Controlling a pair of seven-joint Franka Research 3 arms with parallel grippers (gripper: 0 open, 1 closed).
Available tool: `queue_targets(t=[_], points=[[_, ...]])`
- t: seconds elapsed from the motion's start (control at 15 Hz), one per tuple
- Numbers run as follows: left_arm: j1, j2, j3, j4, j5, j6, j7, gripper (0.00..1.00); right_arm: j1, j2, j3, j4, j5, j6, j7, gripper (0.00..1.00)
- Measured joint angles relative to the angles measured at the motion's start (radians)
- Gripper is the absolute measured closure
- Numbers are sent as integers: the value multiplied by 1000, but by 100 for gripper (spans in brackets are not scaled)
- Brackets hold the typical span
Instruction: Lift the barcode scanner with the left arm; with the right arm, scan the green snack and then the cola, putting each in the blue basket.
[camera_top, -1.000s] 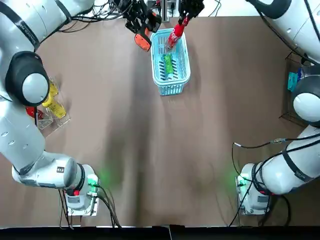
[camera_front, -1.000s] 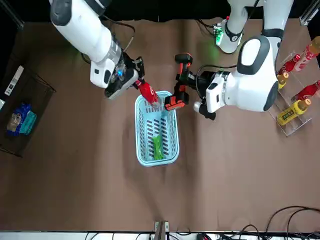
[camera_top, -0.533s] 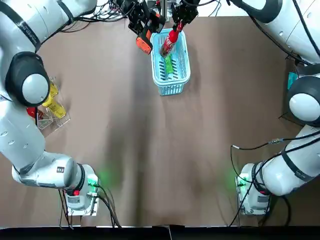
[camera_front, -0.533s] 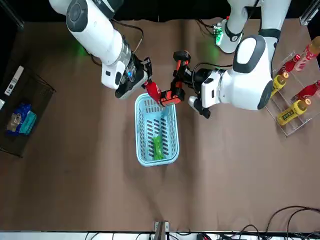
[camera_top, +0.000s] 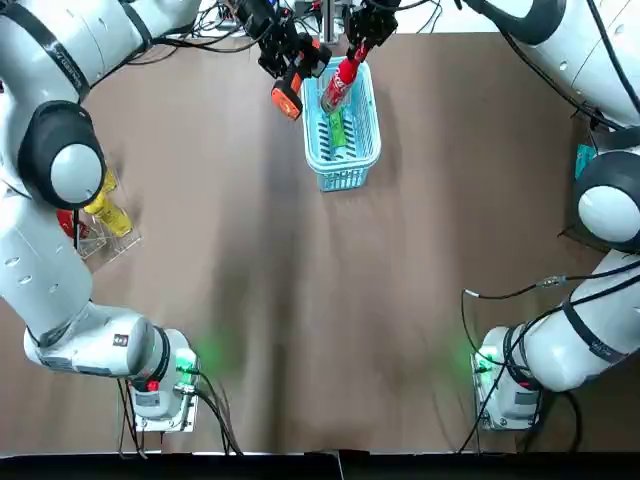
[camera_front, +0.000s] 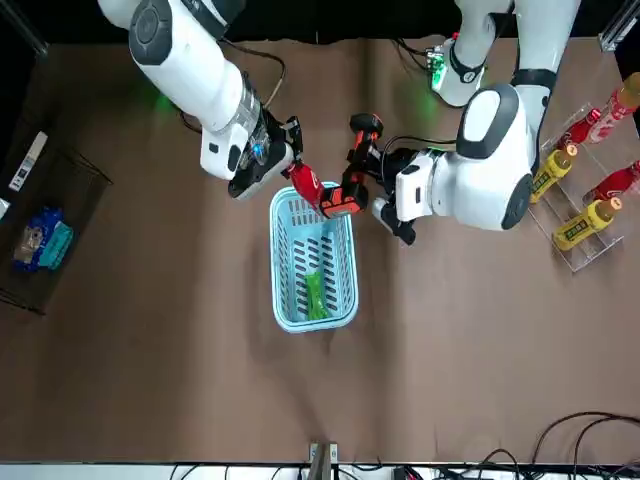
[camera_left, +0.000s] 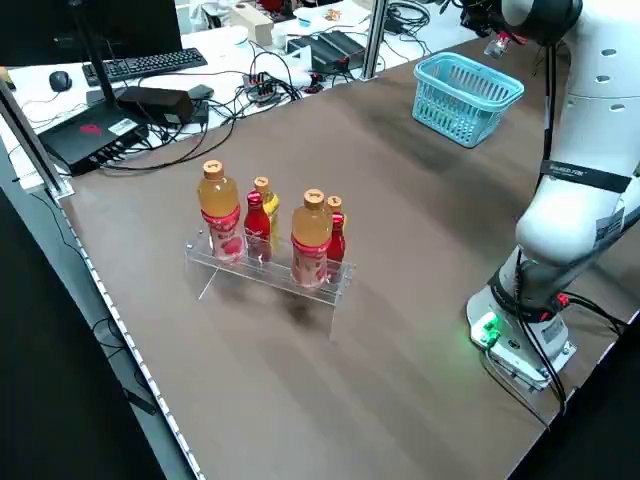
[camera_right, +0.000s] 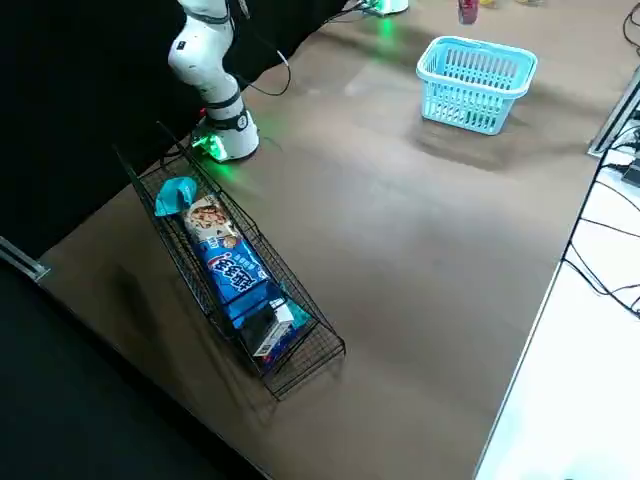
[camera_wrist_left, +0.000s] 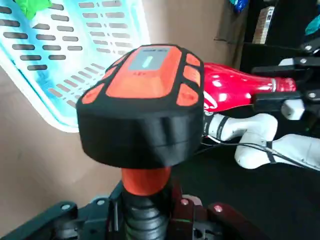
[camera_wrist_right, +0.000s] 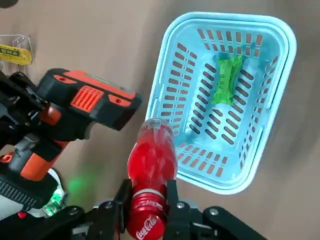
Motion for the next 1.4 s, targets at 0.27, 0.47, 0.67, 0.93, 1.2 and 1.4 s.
queue_targets(t=[0.27, 0.47, 0.67, 0.93, 1.2, 1.4], points=[[-16, 6, 0, 0, 31, 25, 17, 63, 0, 0, 0, 1, 1, 0, 0, 68], [-29, 19, 1, 0, 42, 68, 22, 63, 0, 0, 0, 2, 1, 0, 0, 68], [-39, 27, 1, 0, 51, 78, 23, 63, 0, 0, -1, 2, 1, 0, 0, 68], [-38, 27, 1, 1, 81, 78, 22, 63, -1, 0, -2, 2, 1, -1, 0, 68], [-21, 10, 5, 19, 165, 76, -79, 63, -2, 0, -4, 2, 1, -2, 0, 68], [9, -14, 6, 22, 367, 16, -201, 63, -3, 0, -8, 2, 1, -6, 9, 68]])
